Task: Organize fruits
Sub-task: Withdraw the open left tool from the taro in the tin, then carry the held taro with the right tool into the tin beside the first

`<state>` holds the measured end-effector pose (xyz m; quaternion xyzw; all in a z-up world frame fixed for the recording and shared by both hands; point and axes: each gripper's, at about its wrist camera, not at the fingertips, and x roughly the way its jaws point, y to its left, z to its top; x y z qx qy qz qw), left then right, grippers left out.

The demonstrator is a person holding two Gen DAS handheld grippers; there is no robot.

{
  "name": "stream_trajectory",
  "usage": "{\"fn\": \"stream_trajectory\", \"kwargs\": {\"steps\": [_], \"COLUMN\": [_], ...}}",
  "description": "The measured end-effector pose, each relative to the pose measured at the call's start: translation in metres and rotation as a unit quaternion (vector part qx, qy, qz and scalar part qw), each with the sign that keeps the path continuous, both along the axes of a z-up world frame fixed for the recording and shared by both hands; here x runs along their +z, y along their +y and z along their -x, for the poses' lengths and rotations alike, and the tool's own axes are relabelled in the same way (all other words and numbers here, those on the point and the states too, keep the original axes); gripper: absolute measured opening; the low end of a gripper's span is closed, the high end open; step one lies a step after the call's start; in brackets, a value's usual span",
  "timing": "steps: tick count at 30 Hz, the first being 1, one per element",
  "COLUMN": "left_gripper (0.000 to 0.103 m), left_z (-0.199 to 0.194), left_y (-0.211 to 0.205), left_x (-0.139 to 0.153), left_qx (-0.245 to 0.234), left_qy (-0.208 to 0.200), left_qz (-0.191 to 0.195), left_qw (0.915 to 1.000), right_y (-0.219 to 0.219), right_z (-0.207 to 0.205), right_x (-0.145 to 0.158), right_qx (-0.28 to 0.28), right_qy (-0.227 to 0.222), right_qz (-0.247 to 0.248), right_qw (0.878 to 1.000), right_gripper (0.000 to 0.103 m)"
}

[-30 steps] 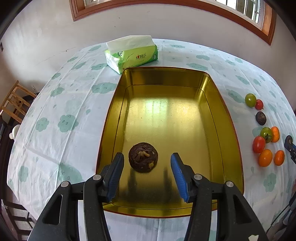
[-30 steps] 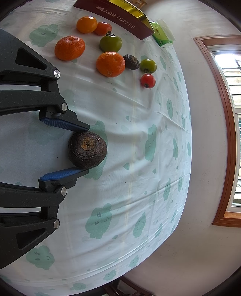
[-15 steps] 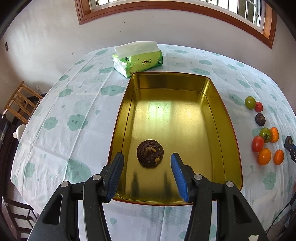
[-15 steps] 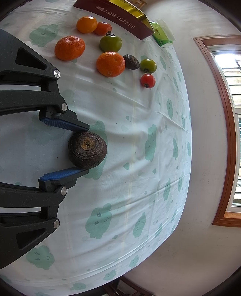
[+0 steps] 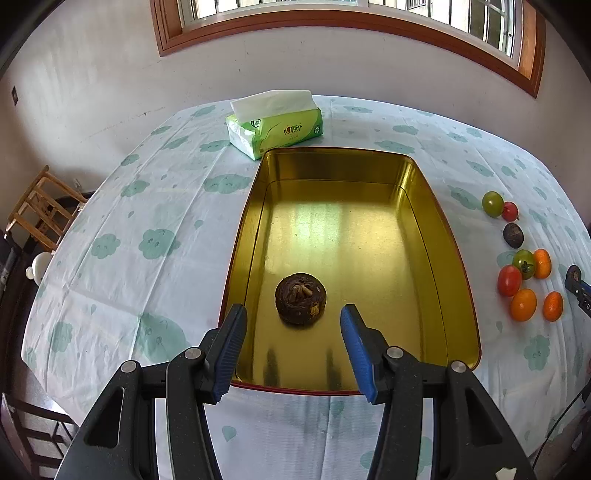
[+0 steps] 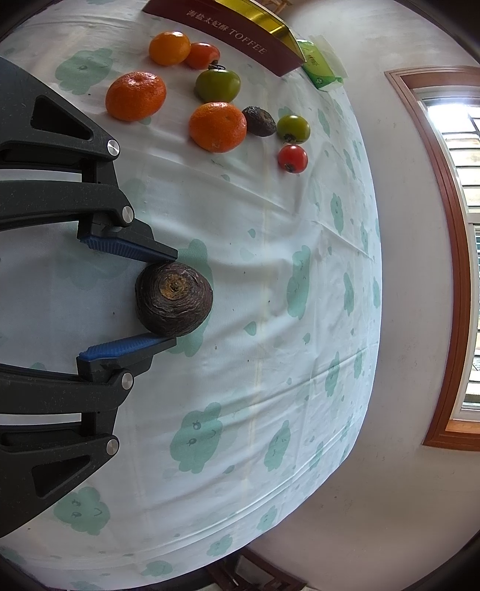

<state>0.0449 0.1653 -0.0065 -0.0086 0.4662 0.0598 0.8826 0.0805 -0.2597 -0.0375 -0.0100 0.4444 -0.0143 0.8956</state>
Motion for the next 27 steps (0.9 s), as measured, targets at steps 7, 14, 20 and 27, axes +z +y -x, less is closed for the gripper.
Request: {"fn": "stream_trajectory", "kwargs": {"steps": [7, 14, 20, 27], "left_gripper": [0.049, 0.066, 0.067, 0.077], "left_z": [0.006, 0.014, 0.025, 0.035], "left_y": [0.005, 0.015, 0.029, 0.046], "left_x": [-0.004, -0.002, 0.007, 0.009], "left_qx": [0.003, 0.027, 0.042, 0.069], "left_qy": [0.007, -0.003, -0.019, -0.02], "left_qz": [0.02, 0.026, 0.038, 0.026], "left_qw": [0.9998, 0.9993, 0.9982, 0.997], "right_y": [0.01, 0.062, 0.131, 0.218], "right_z": [0.002, -0.006, -0.009, -0.008], "right_x": [0.028, 0.058, 0.073, 0.077], "right_qx": [0.007, 0.07, 0.151, 0.243], "right_qy": [-0.02, -0.038, -0.041, -0.034], "right_qz": [0.002, -0.017, -0.039, -0.048], "right_qw": [1.0, 0.997, 0.987, 0.968], "right_gripper": [0.04, 0.04, 0.04, 0.04]}}
